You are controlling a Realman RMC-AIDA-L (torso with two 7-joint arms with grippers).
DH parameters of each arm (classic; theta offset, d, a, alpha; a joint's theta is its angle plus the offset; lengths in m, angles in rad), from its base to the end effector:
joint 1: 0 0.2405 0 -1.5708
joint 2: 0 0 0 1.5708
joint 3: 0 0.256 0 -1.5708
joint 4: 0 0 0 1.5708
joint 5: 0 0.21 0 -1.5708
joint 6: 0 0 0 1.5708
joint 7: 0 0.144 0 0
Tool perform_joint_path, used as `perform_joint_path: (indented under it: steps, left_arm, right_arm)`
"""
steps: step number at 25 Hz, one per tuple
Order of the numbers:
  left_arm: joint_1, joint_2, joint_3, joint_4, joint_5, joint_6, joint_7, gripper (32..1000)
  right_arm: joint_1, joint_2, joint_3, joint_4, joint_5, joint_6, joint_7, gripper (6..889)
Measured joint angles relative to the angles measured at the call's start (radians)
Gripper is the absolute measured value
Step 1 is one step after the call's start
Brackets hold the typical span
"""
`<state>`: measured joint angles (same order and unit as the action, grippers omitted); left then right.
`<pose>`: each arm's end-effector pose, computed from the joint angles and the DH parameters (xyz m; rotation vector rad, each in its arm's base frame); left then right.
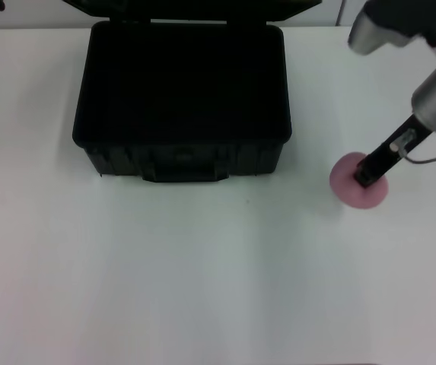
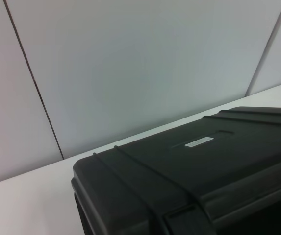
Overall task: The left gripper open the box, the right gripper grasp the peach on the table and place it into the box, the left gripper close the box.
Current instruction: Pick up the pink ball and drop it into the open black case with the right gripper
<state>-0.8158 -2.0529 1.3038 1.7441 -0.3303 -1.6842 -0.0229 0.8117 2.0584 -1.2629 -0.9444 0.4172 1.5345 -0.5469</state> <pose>-0.0605 0.3836 0.0859 -2.1062 -1.0449 0.1036 0.2087 0.3803 -0.0115 -2.4966 1.1609 -0.7129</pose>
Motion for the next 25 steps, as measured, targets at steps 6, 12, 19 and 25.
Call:
perform_joint_path:
  steps: [6, 12, 19, 25]
  left_arm:
    - [0.009, 0.0008, 0.000, 0.000, 0.001, 0.000, 0.000, 391]
    - [0.011, 0.0020, 0.000, 0.000, 0.003, 0.000, 0.000, 391]
    - [0.011, 0.0020, 0.000, 0.007, 0.003, 0.000, 0.001, 391]
    - [0.009, 0.0017, 0.000, 0.011, 0.003, 0.000, 0.001, 392]
  right_arm:
    - [0.005, -0.009, 0.052, -0.140, 0.000, 0.087, -0.007, 50]
    - [0.008, -0.011, 0.105, -0.265, 0.084, 0.124, -0.029, 55]
    - [0.000, -0.013, 0.105, -0.274, 0.149, 0.024, -0.073, 60]
    - [0.016, 0.000, 0.094, -0.194, 0.161, -0.076, -0.120, 64]
